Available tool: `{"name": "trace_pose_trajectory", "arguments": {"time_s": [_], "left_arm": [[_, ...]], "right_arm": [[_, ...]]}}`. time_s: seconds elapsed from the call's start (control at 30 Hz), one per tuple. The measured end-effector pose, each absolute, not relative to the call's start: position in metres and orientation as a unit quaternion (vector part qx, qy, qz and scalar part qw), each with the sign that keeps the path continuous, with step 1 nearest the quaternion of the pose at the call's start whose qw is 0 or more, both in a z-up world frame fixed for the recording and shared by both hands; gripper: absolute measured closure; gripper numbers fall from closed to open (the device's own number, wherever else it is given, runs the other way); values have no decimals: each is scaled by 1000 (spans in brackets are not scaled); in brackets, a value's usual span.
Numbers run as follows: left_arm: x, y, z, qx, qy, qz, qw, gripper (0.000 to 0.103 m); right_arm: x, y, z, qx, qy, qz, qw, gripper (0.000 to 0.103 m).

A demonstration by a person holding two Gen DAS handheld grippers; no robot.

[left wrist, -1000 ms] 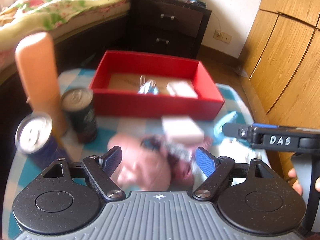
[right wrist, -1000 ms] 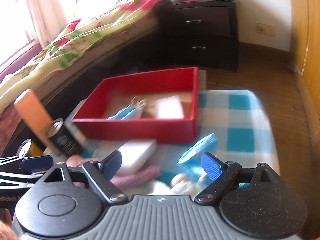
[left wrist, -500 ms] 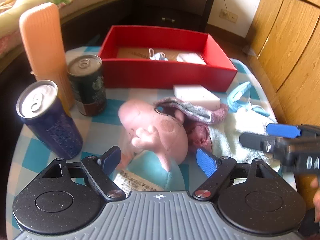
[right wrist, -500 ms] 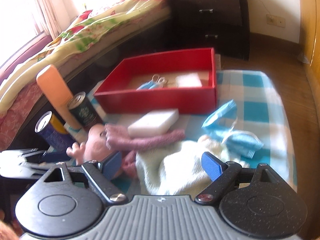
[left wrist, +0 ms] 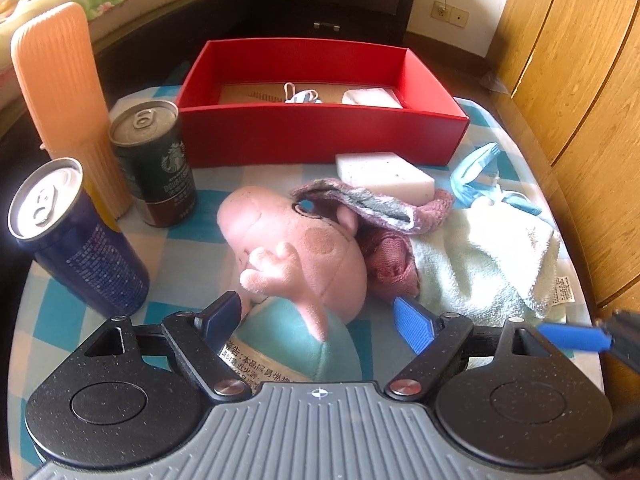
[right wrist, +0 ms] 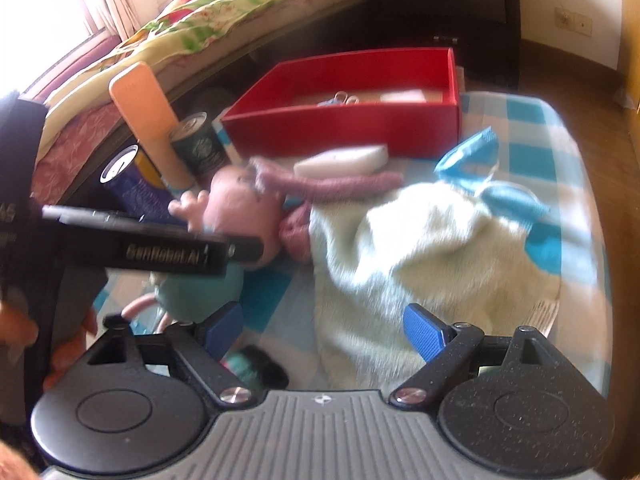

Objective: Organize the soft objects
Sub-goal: 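Move both tools back toward the pink pig plush and striped sock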

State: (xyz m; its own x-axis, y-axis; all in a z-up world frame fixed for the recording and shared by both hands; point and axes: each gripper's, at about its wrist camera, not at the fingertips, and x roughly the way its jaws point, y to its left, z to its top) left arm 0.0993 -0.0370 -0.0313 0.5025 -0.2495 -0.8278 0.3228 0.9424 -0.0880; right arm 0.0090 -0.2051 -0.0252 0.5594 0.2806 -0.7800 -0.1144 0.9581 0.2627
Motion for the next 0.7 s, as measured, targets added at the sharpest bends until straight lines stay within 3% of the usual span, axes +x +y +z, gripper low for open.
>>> {"name": "trace_pose_trajectory", "arguments": {"time_s": [0.7], "left_arm": [[95,-37,-36,77,492,-161,852,19]], "right_arm": [[-10,-161,-36,16,525,120,843,34]]}}
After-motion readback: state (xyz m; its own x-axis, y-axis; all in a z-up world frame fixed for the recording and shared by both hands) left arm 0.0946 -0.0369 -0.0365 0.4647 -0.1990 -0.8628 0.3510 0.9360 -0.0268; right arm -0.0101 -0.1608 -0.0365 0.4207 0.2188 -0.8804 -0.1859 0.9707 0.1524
